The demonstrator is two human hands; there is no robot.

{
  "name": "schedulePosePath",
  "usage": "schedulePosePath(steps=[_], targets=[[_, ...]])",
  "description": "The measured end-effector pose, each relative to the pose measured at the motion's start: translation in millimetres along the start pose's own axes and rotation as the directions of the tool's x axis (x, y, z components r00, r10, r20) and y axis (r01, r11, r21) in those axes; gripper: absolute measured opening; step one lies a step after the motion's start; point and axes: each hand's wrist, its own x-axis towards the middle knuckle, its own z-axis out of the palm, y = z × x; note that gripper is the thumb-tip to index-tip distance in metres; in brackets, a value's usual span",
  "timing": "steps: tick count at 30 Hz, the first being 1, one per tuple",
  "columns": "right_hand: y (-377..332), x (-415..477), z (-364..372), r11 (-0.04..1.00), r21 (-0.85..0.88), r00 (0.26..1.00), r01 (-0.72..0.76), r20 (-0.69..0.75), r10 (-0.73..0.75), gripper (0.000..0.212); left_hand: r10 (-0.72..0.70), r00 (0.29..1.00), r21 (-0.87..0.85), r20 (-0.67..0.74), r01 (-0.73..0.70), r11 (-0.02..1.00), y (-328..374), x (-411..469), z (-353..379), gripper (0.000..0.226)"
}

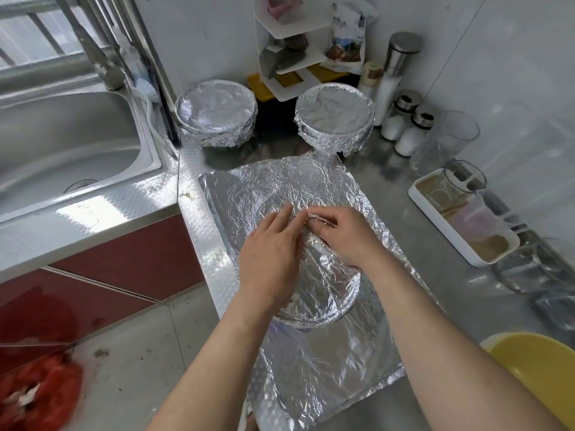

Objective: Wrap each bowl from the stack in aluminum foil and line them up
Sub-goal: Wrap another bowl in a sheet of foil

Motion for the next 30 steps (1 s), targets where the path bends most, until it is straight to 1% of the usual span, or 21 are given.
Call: schedulePosePath(steps=[2,4,6,8,11,13,15,18,20,21,23,25,26,28,30], targets=[[2.7,1.5,1.6,0.999,0.034,1.0,-0.01,-0.023,0.011,0.036,-0.04,0.998,-0.088,-0.046,0.036,0.995,2.1,-0.6,-4.6,0.041],[3.4,2.6,0.6,0.993,0.103,0.999,-0.051,-0.002,0.051,0.042,-0.155,0.984,-0.191,-0.091,0.136,0.972,4.5,2.4,-12.4,0.034],[2.3,2.4,-2.2,0.965,0.227,0.99,-0.131,0.089,0.113,0.048,-0.228,0.97,-0.185,-0.081,0.21,0.96,4.7,8.1,-18.9,0.025],[3.8,2.2,-5.0,0.925,0.311,0.97,-0.219,0.167,0.174,0.048,-0.247,0.968,-0.176,-0.046,0.235,0.956,4.2,13.8,-23.6,0.024],[9.2,3.1,-6.3,0.878,0.381,0.953,-0.289,0.197,0.229,0.037,-0.257,0.966,-0.25,-0.037,0.24,0.938,4.2,17.2,-24.9,0.022],[9.9,3.3,-4.4,0.838,0.453,0.95,-0.306,0.205,0.236,0.027,-0.259,0.964,-0.285,-0.054,0.233,0.93,2.5,16.7,-23.1,0.021],[7.8,1.7,-3.5,0.808,0.493,0.945,-0.322,0.22,0.242,0.023,-0.251,0.966,-0.297,-0.068,0.22,0.929,0.1,16.4,-20.9,0.021],[7.4,2.9,-3.7,0.81,0.495,0.945,-0.313,0.246,0.215,0.019,-0.245,0.968,-0.307,-0.049,0.219,0.926,0.1,17.1,-20.7,0.021],[5.4,2.6,-5.3,0.848,0.457,0.956,-0.268,0.235,0.175,0.023,-0.246,0.969,-0.293,-0.035,0.225,0.929,1.5,15.6,-22.5,0.025],[5.0,2.1,-6.8,0.885,0.404,0.965,-0.231,0.214,0.154,0.027,-0.219,0.975,-0.262,-0.046,0.199,0.944,0.7,13.7,-22.6,0.03],[6.1,0.0,-11.2,0.946,0.282,0.979,-0.162,0.17,0.117,0.039,-0.111,0.991,-0.17,-0.07,0.098,0.981,-2.3,7.4,-19.7,0.038],[7.1,-5.7,-11.9,0.96,0.238,0.982,-0.145,0.153,0.11,0.041,-0.049,0.997,-0.111,-0.061,0.042,0.993,-5.5,-0.7,-15.1,0.042],[8.0,-9.4,-10.1,0.959,0.241,0.983,-0.146,0.147,0.112,0.039,-0.047,0.997,-0.108,-0.061,0.04,0.993,-7.1,-4.1,-12.7,0.043],[12.3,-15.2,-2.9,0.969,0.21,0.99,-0.127,0.09,0.111,0.036,-0.072,0.994,-0.148,-0.085,0.059,0.987,-10.2,-7.4,-8.4,0.042],[13.0,-19.1,1.6,0.973,0.202,0.994,-0.11,0.033,0.106,0.036,-0.159,0.983,-0.265,-0.096,0.129,0.955,-13.3,-5.9,-7.2,0.039]])
